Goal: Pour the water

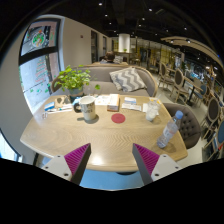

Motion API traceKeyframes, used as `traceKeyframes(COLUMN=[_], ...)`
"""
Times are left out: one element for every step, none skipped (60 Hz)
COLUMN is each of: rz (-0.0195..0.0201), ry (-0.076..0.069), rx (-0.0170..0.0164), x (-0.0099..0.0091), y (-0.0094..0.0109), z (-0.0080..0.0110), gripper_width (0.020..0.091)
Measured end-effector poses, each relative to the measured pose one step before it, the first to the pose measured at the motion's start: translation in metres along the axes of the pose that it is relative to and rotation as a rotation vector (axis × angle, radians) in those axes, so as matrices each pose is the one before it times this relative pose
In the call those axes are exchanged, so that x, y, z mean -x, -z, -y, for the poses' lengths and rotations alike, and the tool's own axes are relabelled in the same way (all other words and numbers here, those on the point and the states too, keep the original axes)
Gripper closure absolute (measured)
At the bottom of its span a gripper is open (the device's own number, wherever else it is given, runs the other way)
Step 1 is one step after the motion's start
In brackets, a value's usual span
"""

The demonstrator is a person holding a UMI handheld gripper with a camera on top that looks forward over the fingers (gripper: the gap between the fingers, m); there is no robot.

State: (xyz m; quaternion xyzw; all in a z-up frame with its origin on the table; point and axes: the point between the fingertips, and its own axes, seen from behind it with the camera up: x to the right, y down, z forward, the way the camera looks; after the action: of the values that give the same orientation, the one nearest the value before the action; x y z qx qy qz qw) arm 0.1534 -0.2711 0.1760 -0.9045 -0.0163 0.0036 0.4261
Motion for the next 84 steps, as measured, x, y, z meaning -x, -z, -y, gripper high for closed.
traceKeyframes(rz=[-0.00487,-0.00513,-0.00557,-0.00618,-0.00623,-0.00589,-0.00549,-0.00453,-0.00355,-0.00361,-0.0035,-0.00344,-0.00333,-0.00327,-0.00322,-0.00271,-0.00237,-0.00236,-0.00262,-0.00274,-0.00313,-0.00267,-0.00108,0.00015,0.00075,0.00088,0.00068,0.00196,0.00144,0.00106,0.00146,0.00102,0.0004,-0.00044,-0.00091,-0.00084,-0.00002,-0.00045,0.00173,0.00231,0.00224,0.00203,0.00174,0.0023,0.00425,0.00318,0.00443,0.00343,0.00127,0.0004,-0.00048,-0.00011,-0.00174,-0.0021,-0.00413,-0.00364,-0.00128,-0.00098,-0.00315,-0.00082,0.00342,0.00008,-0.00277,-0.00265,-0.00182,-0.00229,-0.00254,-0.00185,-0.00391,-0.00375,-0.0029,-0.00463,-0.00464,-0.00399,-0.004,-0.00555,-0.00493,-0.00529,-0.00187,0.00119,0.00059,-0.00211,-0.00498,-0.00892], ry=[-0.0007,-0.0005,-0.0002,0.0002,0.0004,0.0001,0.0002,-0.0001,-0.0004,-0.0003,-0.0002,-0.0005,-0.0004,-0.0006,-0.001,-0.0012,-0.0013,-0.0023,-0.0029,-0.0038,-0.0049,-0.0048,-0.0058,-0.0064,-0.007,-0.0069,-0.006,-0.005,-0.0049,-0.0039,-0.003,-0.0021,-0.0013,-0.0007,-0.0004,-0.0009,-0.0022,-0.0005,-0.0015,-0.001,-0.0007,-0.0004,-0.0003,0.0011,0.0004,0.0004,0.0007,0.0007,0.0,0.0004,0.0004,0.0014,0.0021,0.0019,0.0006,-0.0005,-0.0016,-0.0028,-0.0042,-0.0046,-0.0073,-0.0054,-0.004,-0.002,-0.0005,-0.0001,-0.0015,-0.0024,-0.0037,-0.0039,-0.0019,-0.0006,-0.0009,-0.0001,0.0026,0.0018,0.0004,0.0005,0.0004,0.0017,0.0018,0.001,0.0046,0.0056], rx=[0.00195,0.00092,-0.00059,-0.00103,-0.00067,-0.00033,-0.00043,-0.0012,-0.00163,-0.00209,-0.00236,-0.00273,-0.00272,-0.00319,-0.00394,-0.00491,-0.00573,-0.00566,-0.00562,-0.00595,-0.00514,-0.00431,-0.00266,-0.00174,-0.00152,-0.00166,-0.0016,-0.00249,-0.00329,-0.00307,-0.00253,-0.00268,-0.00284,-0.00237,-0.00301,-0.00412,-0.00454,-0.00383,-0.00314,-0.00176,-0.00174,-0.00293,-0.00335,-0.00463,-0.00586,-0.00531,-0.00537,-0.00507,-0.00479,-0.0041,-0.00388,-0.00268,-0.00171,-0.00115,-0.00087,-0.00067,-0.00058,-0.00051,-0.00142,-0.00165,-0.00459,-0.00476,-0.00254,-0.00245,-0.0016,-0.00091,-0.00187,-0.00184,-0.00163,-0.00177,-0.00144,0.00053,-0.00053,0.0017,0.00096,0.00097,0.00194,0.00133,0.00146,0.00267,0.0022,0.00106,0.00044,0.0009], x=[-0.00993,-0.01031,-0.01015,-0.01002,-0.01042,-0.0103,-0.0101,-0.00998,-0.00965,-0.0096,-0.00942,-0.00905,-0.00856,-0.00864,-0.00815,-0.00807,-0.00778,-0.0074,-0.00712,-0.00673,-0.00709,-0.00645,-0.00558,-0.0051,-0.00474,-0.00443,-0.00445,-0.00334,-0.00299,-0.00348,-0.00272,-0.00241,-0.00252,-0.00244,-0.00235,-0.00235,-0.00159,-0.0001,-0.00102,-0.00054,-0.00053,-0.00057,-0.00092,-0.00051,-0.00154,-0.00008,0.00045,0.00003,0.00002,-0.00021,-0.00145,-0.00015,0.00155,-0.00043,-0.00081,-0.00113,-0.00045,-0.0005,-0.00077,-0.00028,0.00085,-0.00335,-0.00015,0.00001,0.0002,-0.00049,-0.00045,0.00004,-0.00059,-0.00023,-0.00025,-0.00057,0.00003,-0.00009,-0.00016,-0.00045,0.00008,-0.00003,0.00105,0.00144,0.0014,0.00115,0.00039,-0.00032], y=[-0.00125,-0.00136,-0.00126,-0.00163,-0.00134,-0.00126,-0.00159,-0.00194,-0.00152,-0.00243,-0.00225,-0.00267,-0.00283,-0.00294,-0.00282,-0.00334,-0.00292,-0.00307,-0.00332,-0.00358,-0.00403,-0.00389,-0.0041,-0.00477,-0.00452,-0.00439,-0.00448,-0.0072,-0.0055,-0.00511,-0.00465,-0.0052,-0.00512,-0.00444,-0.0048,-0.00493,-0.00671,-0.00341,-0.00457,-0.0047,-0.00422,-0.00446,-0.00399,-0.00393,-0.0026,-0.00362,-0.00302,-0.0029,-0.00312,-0.00275,-0.00107,-0.00272,-0.00555,-0.00261,-0.00209,-0.00195,-0.00195,-0.00207,-0.00133,-0.00122,-0.00107,0.00158,-0.00021,-0.00069,-0.00037,0.00017,0.00036,0.00008,-0.00127,-0.00011,-0.00032,-0.0002,-0.00013,-0.00006,-0.0003,0.00008,-0.00007,0.00027,-0.00004,0.00001,-0.00009,0.00022,0.00004,0.00052], z=[-0.00432,-0.00437,-0.00372,-0.00395,-0.00372,-0.00373,-0.00343,-0.00305,-0.00283,-0.00261,-0.00228,-0.00198,-0.00194,-0.0014,-0.00101,-0.00072,-0.00015,0.00019,0.00031,0.00052,0.00039,0.0006,0.00044,0.00057,0.00086,0.00086,0.00148,0.0025,0.00172,0.0013,0.00151,0.00153,0.00137,0.00107,0.00135,0.00109,0.00342,-0.00047,0.00033,0.00061,0.00043,0.00066,0.00179,0.00102,0.00078,0.001,0.00075,0.00054,0.00036,0.00068,-0.00028,0.00028,-0.00005,-0.00033,-0.00058,-0.00043,-0.00052,-0.00046,-0.00014,0.00004,0.00074,-0.00094,0.00075,0.00006,0.00033,0.00036,0.00049,0.00055,-0.00063,0.00005,0.00014,-0.00013,0.00028,-0.00006,0.00017,0.00034,-0.00005,0.00005,0.00011,0.00004,0.00032,0.00054,0.00058,0.00038], gripper_width=[0.025,0.0252,0.0251,0.025,0.0251,0.0252,0.0253,0.0253,0.0252,0.0252,0.0251,0.0251,0.0252,0.0251,0.0252,0.0248,0.0247,0.0245,0.0242,0.0238,0.0238,0.0243,0.0243,0.025,0.0254,0.0254,0.0253,0.0255,0.0254,0.0253,0.0252,0.0253,0.0254,0.0253,0.0253,0.0254,0.0255,0.0255,0.0255,0.0253,0.0253,0.0253,0.0251,0.0254,0.0258,0.0269,0.0282,0.0299,0.032,0.0346,0.0373,0.0394,0.0414,0.0429,0.0444,0.0461,0.0479,0.0496,0.0519,0.0546,0.0567,0.0575,0.0577,0.0588,0.0622,0.0635,0.0637,0.0661,0.0673,0.0674,0.0698,0.0705,0.0706,0.0707,0.0727,0.073,0.073,0.073,0.073,0.073,0.073,0.073,0.0761,0.0764])
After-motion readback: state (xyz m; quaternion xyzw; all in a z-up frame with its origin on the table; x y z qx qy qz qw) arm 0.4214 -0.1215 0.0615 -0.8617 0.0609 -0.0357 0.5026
